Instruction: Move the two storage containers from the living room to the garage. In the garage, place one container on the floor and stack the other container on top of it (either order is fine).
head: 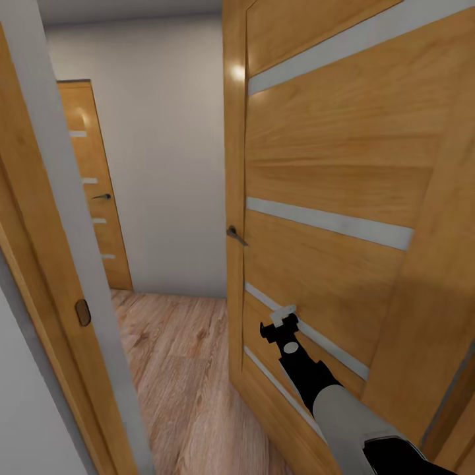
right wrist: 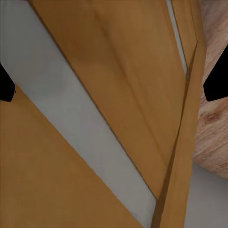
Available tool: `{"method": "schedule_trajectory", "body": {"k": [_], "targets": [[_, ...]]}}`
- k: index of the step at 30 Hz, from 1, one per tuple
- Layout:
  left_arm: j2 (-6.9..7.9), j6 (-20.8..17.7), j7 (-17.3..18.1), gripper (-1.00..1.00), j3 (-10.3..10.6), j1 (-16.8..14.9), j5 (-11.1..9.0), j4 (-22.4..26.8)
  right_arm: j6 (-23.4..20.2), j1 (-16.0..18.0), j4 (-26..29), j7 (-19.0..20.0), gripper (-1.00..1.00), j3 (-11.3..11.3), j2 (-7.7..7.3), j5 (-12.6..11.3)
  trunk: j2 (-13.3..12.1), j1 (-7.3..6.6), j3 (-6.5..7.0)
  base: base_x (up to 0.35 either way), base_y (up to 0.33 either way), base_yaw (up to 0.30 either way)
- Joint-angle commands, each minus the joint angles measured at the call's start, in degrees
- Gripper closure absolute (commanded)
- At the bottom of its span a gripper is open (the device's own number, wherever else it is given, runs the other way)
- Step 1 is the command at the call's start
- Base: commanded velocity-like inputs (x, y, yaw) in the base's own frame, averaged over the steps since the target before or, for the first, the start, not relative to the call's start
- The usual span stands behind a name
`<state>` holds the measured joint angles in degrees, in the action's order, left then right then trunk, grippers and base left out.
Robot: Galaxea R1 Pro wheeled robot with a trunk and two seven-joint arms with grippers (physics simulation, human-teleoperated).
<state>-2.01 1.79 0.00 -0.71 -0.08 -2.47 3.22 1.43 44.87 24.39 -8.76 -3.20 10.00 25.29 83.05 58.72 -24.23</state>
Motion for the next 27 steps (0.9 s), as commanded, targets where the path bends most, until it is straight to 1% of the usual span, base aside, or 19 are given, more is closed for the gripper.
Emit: {"method": "schedule_trajectory", "body": {"k": [1, 9, 21, 27], "targets": [[0.01, 0.1, 0.0, -1.00, 0.0, 0.0, -0.3, 0.0, 0.0, 0.0, -0.1, -0.3, -1.00, -0.1, 0.00, 0.4, 0.0, 0.01, -0.06, 0.081, -0.001, 0.000], [0.07, 0.1, 0.0, -1.00, 0.0, 0.0, -0.3, -0.1, -1.3, 0.0, -0.1, 0.1, -1.00, -0.3, 0.00, 0.6, 0.0, 0.01, -0.06, 0.266, 0.000, 0.000], [0.08, 0.1, 0.0, -1.00, 0.0, 0.0, -0.3, -0.1, -1.3, 0.0, -0.1, -0.1, -1.00, -0.4, 0.00, 0.7, 0.0, 0.01, -0.06, 0.316, 0.000, 0.000], [0.08, 0.1, 0.0, -1.00, 0.0, 0.0, -0.3, -0.1, -1.3, 0.0, -0.1, -0.4, -1.00, -0.5, 0.00, 0.6, 0.0, 0.01, -0.06, 0.251, 0.000, 0.000]]}}
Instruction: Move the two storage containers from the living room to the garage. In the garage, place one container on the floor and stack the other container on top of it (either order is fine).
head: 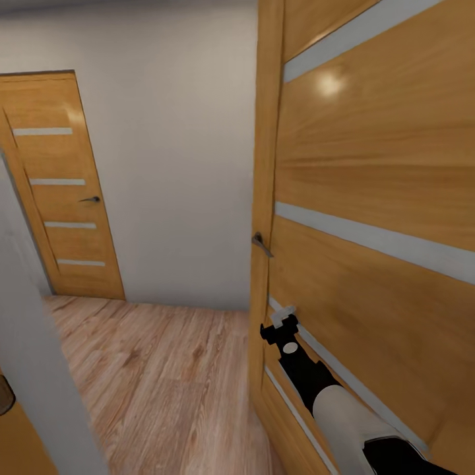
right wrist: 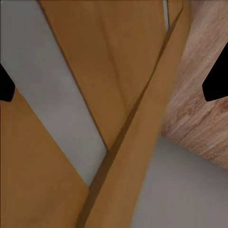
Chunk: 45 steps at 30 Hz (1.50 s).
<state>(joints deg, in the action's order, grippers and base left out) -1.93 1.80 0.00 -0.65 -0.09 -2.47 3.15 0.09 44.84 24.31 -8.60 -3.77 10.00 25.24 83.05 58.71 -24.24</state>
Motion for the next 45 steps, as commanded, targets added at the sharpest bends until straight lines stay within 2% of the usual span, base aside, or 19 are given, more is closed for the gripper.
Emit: {"method": "schedule_trajectory", "body": {"k": [1, 45], "targets": [[-0.01, 0.1, 0.0, -1.00, 0.0, 0.0, -0.3, 0.0, 0.0, 0.1, -0.1, -0.6, -1.00, 0.0, 0.00, 0.7, 0.0, 0.02, -0.05, 0.217, 0.000, 0.000], [-0.01, 0.1, 0.0, -1.00, 0.0, 0.0, -0.3, 0.0, 0.4, 0.1, 0.3, -1.0, -1.00, 0.4, 0.00, 0.5, 0.0, 0.02, -0.05, 0.014, 0.000, 0.000]]}}
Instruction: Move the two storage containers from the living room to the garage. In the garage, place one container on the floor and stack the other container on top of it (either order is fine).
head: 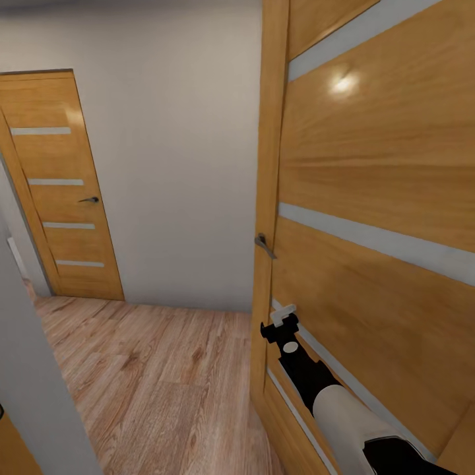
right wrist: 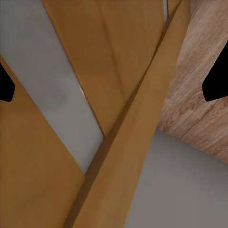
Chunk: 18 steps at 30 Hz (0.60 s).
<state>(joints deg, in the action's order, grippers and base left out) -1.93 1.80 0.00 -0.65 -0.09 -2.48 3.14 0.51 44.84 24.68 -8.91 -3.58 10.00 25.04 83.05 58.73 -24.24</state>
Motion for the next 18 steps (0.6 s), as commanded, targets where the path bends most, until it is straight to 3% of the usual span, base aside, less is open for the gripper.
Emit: {"method": "schedule_trajectory", "body": {"k": [1, 7, 13, 18], "targets": [[-0.01, 0.1, 0.0, -1.00, -0.1, 0.0, -0.3, 0.0, 0.0, 0.1, -0.1, -0.7, -1.00, 0.2, 0.00, 0.7, 0.0, 0.00, -0.05, 0.000, 0.000, 0.000], [-0.01, 0.1, 0.0, -1.00, -0.1, 0.0, -0.2, 0.0, 0.1, 0.1, -0.3, -0.7, -1.00, 0.2, 0.00, 0.7, 0.0, 0.00, -0.05, 0.000, -0.006, 0.000], [-0.04, 0.1, 0.0, -1.00, -0.1, 0.0, -0.2, 0.0, 0.1, 0.1, -0.3, -0.7, -1.00, 0.2, 0.00, 0.7, 0.0, 0.00, -0.05, 0.000, -0.175, 0.000], [-0.01, 0.1, 0.0, -1.00, -0.1, 0.0, -0.3, 0.0, 0.1, 0.1, -0.2, -0.7, -1.00, 0.2, 0.00, 0.7, 0.0, 0.00, -0.05, 0.000, -0.032, 0.000]]}}
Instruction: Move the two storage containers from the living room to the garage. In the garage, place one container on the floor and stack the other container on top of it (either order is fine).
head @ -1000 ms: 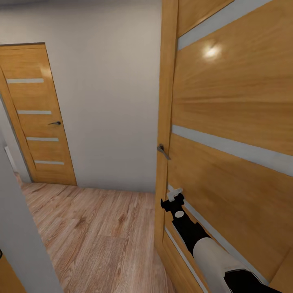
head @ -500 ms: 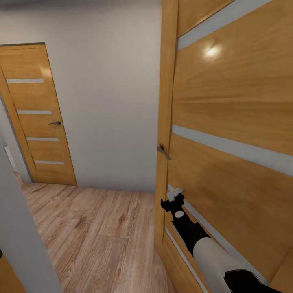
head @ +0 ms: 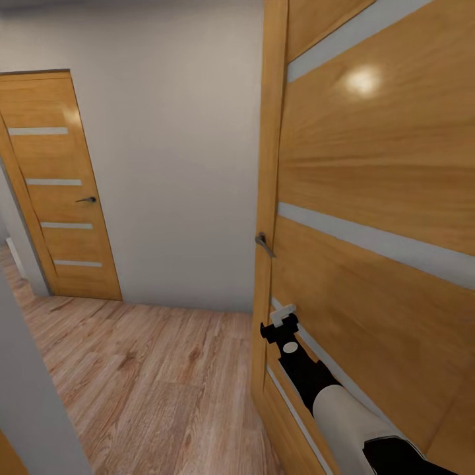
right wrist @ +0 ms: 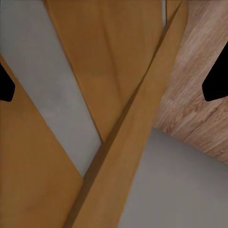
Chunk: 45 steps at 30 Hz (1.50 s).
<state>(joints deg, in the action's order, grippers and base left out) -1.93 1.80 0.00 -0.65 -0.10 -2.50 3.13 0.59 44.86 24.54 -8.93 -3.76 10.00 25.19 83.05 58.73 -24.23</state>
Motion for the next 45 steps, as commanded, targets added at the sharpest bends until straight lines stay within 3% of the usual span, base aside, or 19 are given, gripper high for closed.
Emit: {"method": "schedule_trajectory", "body": {"k": [1, 19, 45], "targets": [[-0.01, 0.1, 0.0, -1.00, -0.1, 0.0, -0.2, 0.0, 0.0, 0.1, -0.1, -0.6, -1.00, 0.3, 0.00, 0.6, 0.0, 0.00, -0.06, 0.000, -0.005, 0.000], [-0.01, 0.1, 0.0, -1.00, -0.1, 0.0, -0.2, 0.0, 0.0, 0.1, -0.3, -0.6, -1.00, 0.3, 0.00, 0.7, 0.0, 0.00, -0.06, 0.011, 0.000, 0.000], [-0.01, 0.1, 0.0, -1.00, -0.1, 0.0, -0.3, 0.0, 0.0, 0.1, -0.4, -0.8, -1.00, 0.8, 0.00, 0.1, 0.0, 0.00, -0.06, 0.127, 0.000, 0.000]]}}
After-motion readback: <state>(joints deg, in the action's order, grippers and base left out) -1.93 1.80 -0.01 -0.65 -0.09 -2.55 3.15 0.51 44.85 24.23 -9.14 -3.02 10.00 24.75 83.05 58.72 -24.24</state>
